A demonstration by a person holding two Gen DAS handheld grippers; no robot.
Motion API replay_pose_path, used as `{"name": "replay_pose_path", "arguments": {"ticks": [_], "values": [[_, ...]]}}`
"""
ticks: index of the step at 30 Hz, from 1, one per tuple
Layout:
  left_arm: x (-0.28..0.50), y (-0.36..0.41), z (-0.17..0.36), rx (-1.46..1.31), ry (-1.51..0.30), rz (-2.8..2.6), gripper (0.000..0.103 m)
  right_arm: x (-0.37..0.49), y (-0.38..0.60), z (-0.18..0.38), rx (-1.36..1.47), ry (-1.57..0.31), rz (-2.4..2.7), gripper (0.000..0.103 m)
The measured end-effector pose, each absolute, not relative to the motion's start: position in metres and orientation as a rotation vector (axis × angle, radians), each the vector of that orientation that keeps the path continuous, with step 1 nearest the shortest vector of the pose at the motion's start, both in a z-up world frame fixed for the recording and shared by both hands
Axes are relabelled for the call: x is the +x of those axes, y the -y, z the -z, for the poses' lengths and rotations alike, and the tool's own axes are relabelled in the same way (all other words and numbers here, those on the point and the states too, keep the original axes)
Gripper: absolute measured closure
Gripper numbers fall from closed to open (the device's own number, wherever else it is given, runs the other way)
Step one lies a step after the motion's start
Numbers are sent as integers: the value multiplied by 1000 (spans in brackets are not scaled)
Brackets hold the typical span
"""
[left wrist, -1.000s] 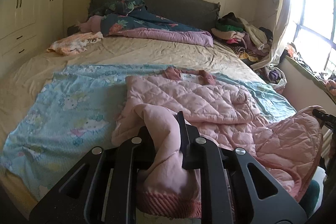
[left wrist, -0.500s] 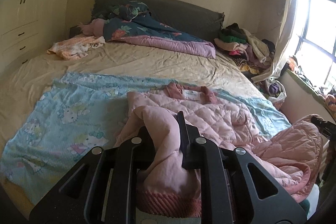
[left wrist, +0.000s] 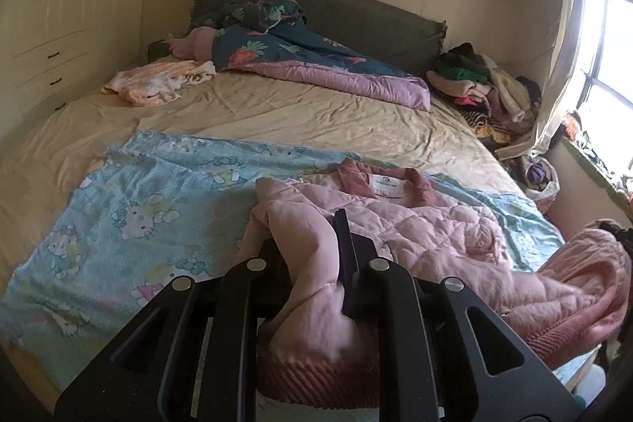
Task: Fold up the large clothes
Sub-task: 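Grasp the hem with the right tool while the left tool grasps the hem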
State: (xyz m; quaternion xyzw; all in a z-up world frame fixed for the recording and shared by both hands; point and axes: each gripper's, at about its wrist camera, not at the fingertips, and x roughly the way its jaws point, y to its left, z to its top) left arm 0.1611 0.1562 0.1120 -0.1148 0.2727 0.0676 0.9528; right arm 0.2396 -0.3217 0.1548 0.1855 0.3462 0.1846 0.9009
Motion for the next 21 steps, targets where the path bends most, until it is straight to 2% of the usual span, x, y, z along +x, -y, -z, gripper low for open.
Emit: {"name": "replay_pose_path", "arguments": {"ticks": [21], "values": [[217, -161, -94, -177, -611, -198, 93, 303, 321, -125, 433, -785, -352, 82]]}}
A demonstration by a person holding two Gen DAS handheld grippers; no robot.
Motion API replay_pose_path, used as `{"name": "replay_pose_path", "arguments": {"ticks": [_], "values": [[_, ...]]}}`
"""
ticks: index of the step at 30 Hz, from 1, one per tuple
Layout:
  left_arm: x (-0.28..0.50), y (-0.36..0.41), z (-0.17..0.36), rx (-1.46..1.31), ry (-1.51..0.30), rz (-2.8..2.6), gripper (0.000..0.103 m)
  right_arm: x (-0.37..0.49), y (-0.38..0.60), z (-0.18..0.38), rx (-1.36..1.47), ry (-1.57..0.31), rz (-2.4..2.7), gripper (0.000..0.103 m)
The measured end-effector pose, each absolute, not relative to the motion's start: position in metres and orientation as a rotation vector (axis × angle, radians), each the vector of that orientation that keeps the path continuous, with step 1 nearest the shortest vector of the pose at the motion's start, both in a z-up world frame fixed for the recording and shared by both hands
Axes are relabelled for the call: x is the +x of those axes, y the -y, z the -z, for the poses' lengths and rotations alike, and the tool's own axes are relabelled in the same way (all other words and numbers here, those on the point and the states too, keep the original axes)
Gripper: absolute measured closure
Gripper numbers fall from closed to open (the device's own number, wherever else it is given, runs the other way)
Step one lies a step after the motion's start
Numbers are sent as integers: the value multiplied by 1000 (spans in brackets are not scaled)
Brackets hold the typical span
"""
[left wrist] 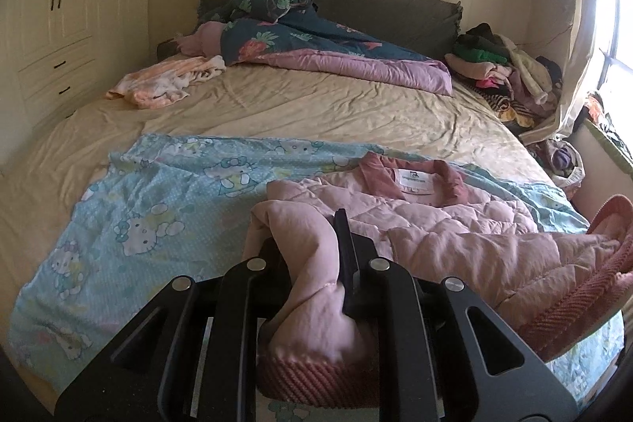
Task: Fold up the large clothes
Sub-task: 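Grasp the hem with the right tool while the left tool grasps the hem, then lift the hem with both tools and fold it over toward the collar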
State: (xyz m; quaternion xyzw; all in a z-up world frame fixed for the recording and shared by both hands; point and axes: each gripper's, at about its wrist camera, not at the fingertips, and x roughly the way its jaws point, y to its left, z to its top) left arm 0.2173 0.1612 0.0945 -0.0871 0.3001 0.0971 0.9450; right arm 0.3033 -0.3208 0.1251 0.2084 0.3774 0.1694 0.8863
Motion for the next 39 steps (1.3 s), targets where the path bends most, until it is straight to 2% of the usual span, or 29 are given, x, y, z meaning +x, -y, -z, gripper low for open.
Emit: {"name": "replay_pose_path", "arguments": {"ticks": [8, 11, 13, 16, 20, 24, 28, 34, 39], "values": [[236, -165, -88, -176, -631, -209, 93, 333, 326, -112, 548, -824, -396, 74], [241, -166, -84, -178, -636, -214, 93, 342, 326, -110, 592, -834, -430, 65], [245, -166, -81, -180, -639, -217, 93, 347, 325, -109, 619, -838, -450, 54], [248, -166, -79, -179, -640, -217, 93, 353, 323, -109, 630, -833, -476, 45], [250, -167, -78, -188, -637, -211, 93, 359, 320, -108, 637, -819, -495, 40], [254, -168, -76, -196, -633, -204, 93, 361, 319, -106, 658, -793, -526, 24], [255, -170, -76, -199, -629, -198, 93, 360, 320, -104, 675, -761, -551, 16], [256, -168, -77, -200, -622, -186, 93, 353, 323, -103, 675, -710, -570, 10], [256, -166, -78, -199, -620, -185, 90, 347, 320, -95, 624, -728, -547, 10]]}}
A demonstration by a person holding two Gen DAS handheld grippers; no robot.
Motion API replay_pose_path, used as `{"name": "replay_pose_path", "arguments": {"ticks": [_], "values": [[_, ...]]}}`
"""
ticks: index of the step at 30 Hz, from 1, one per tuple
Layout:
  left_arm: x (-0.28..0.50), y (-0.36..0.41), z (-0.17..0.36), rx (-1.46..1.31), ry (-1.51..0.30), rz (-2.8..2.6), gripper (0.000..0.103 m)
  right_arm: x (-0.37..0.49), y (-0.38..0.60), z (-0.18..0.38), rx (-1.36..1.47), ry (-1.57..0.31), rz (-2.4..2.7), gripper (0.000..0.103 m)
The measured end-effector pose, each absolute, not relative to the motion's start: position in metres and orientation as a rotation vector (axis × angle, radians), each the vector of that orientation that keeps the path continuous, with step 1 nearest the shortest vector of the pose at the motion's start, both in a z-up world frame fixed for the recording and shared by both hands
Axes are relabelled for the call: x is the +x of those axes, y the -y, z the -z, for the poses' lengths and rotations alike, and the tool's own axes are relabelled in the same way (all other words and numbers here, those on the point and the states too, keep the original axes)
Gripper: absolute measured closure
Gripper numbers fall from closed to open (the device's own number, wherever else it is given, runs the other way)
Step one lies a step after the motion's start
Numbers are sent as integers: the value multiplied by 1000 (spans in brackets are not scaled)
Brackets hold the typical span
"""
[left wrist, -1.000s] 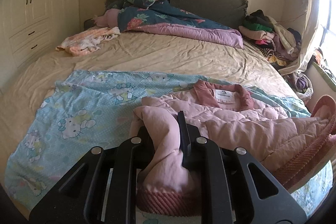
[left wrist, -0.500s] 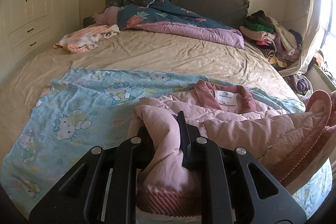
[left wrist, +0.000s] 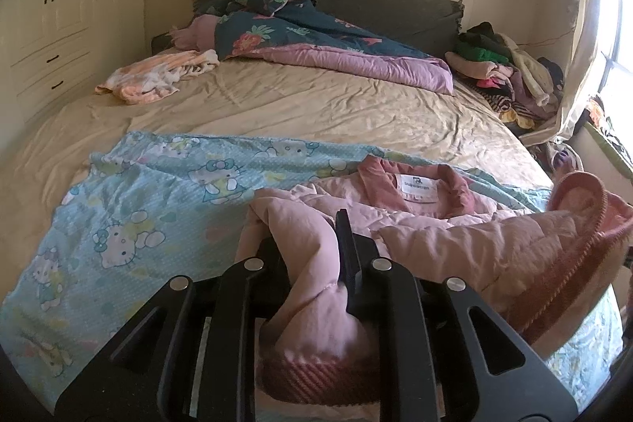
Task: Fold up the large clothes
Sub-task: 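Lift the hem with both tools and fold it over toward the collar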
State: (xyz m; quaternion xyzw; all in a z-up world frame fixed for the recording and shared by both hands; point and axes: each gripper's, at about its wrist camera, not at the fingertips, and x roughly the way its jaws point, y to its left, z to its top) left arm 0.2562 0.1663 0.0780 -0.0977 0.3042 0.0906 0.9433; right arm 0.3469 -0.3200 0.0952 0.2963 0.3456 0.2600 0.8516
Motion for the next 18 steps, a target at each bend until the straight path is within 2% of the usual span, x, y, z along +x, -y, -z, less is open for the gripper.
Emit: {"name": "replay_pose_path", "arguments": {"ticks": [3, 5, 7, 9, 14, 16, 18], "values": [[256, -163, -80, -202, -622, -176, 84, 342, 313, -87, 566, -758, -524, 10], [256, -161, -81, -206, -618, -168, 75, 338, 307, -79, 492, -778, -476, 10], [254, -157, -83, -208, -615, -153, 58, 334, 302, -69, 431, -796, -433, 10], [251, -151, -86, -206, -605, -132, 45, 328, 298, -60, 404, -812, -413, 10], [245, -140, -91, -182, -601, -123, 26, 308, 293, -58, 364, -797, -422, 10], [239, -136, -95, -158, -582, -146, 13, 301, 290, -60, 337, -791, -426, 10], [235, -132, -99, -136, -568, -153, 11, 295, 288, -61, 318, -791, -434, 10]]}}
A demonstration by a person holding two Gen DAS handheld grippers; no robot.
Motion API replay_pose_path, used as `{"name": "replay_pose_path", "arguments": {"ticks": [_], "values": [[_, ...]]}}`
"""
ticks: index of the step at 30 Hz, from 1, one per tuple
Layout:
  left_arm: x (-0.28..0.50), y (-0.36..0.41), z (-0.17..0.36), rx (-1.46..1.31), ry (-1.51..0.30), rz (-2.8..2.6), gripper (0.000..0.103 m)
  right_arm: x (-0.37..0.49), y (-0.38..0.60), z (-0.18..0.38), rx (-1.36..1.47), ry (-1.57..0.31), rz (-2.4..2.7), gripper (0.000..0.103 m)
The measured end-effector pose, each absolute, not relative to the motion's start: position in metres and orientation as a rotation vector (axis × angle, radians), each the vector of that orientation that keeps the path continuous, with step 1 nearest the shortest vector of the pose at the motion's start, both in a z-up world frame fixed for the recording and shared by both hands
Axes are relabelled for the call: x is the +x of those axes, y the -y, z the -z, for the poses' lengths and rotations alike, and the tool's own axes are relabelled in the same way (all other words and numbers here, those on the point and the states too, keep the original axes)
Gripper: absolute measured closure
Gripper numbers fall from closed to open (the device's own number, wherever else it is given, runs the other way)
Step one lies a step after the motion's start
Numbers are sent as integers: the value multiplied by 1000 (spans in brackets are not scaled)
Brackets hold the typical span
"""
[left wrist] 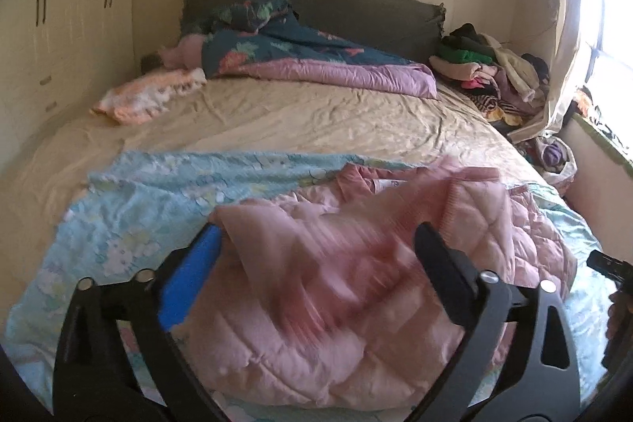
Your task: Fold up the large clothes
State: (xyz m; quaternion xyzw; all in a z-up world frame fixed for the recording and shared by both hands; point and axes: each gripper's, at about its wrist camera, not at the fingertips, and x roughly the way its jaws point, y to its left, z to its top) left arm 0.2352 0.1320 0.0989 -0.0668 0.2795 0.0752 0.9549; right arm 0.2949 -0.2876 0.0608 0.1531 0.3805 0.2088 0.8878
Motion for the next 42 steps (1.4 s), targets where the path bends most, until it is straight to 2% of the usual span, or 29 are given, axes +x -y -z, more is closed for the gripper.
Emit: {"name": "replay_pose_path", "arguments": {"ticks": [12, 20, 32, 38, 39, 40, 41, 42], "values": [[217, -135, -103, -99, -579, -188, 10, 271, 288, -80, 246, -745, -403, 8], [205, -168, -68, -121, -653, -257, 10, 269, 289, -88, 130, -712, -323, 5], [220, -194, 9, -219, -810, -204, 10, 316, 278, -39, 6, -833, -276, 4], [231, -192, 22, -246, -817, -166, 10, 342, 270, -15, -13, -888, -291, 4], [234, -191, 23, -235, -816, -168, 11, 346, 269, -11, -16, -891, -299, 5], [235, -187, 22, -216, -806, -167, 27, 347, 267, -9, -21, -889, -303, 6], [237, -183, 22, -206, -803, -159, 38, 348, 265, -8, -31, -883, -306, 6], [238, -179, 21, -188, -798, -162, 52, 347, 262, -6, -48, -870, -313, 20]]}}
